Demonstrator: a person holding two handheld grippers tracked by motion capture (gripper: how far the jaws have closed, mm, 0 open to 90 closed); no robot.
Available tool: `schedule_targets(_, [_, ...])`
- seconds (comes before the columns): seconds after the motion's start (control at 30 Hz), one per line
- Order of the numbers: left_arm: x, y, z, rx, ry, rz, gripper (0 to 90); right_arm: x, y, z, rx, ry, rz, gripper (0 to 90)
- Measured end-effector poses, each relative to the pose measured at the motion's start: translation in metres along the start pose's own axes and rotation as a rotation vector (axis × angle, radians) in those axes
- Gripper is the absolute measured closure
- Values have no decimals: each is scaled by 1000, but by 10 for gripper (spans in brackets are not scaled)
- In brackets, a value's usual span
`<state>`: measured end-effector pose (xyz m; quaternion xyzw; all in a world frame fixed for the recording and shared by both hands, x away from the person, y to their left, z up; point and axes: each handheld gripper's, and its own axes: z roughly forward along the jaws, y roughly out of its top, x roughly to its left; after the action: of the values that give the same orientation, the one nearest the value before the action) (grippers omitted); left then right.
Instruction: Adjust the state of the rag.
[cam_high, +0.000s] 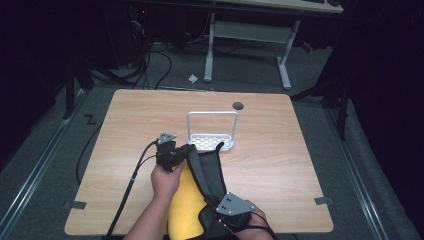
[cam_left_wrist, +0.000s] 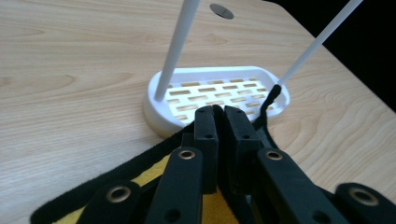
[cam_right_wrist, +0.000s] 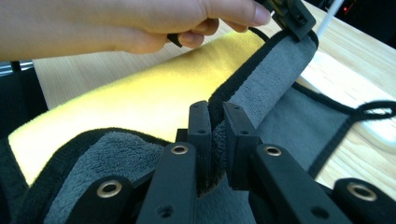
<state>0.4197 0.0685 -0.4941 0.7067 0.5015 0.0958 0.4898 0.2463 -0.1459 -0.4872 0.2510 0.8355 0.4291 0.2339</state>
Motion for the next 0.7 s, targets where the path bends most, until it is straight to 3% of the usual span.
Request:
schedule_targets(0.37, [-24,-1,24,31,-6,31,836,-11,-21,-11,51,-25,27,810])
schedule_targets(0.4, [-28,-2,30,41,3,31,823,-12,-28,-10,79,-15,41,746])
schedule_targets(0.43, [-28,-2,30,41,3,31,809,-12,-28,-10,79,-15,41,746])
schedule_targets(0.53, [-35,-3,39,34,-14,23,684,-17,-36,-12,83,-25,68,691])
schedule_targets(0.57, [-40,-3,44,30,-37,21,627,-22,-36,-19,54,-51,82,657])
schedule_targets(0.7, [-50,-2,47,27,-55,57,527,-33,-37,-26,22,-89,118,645])
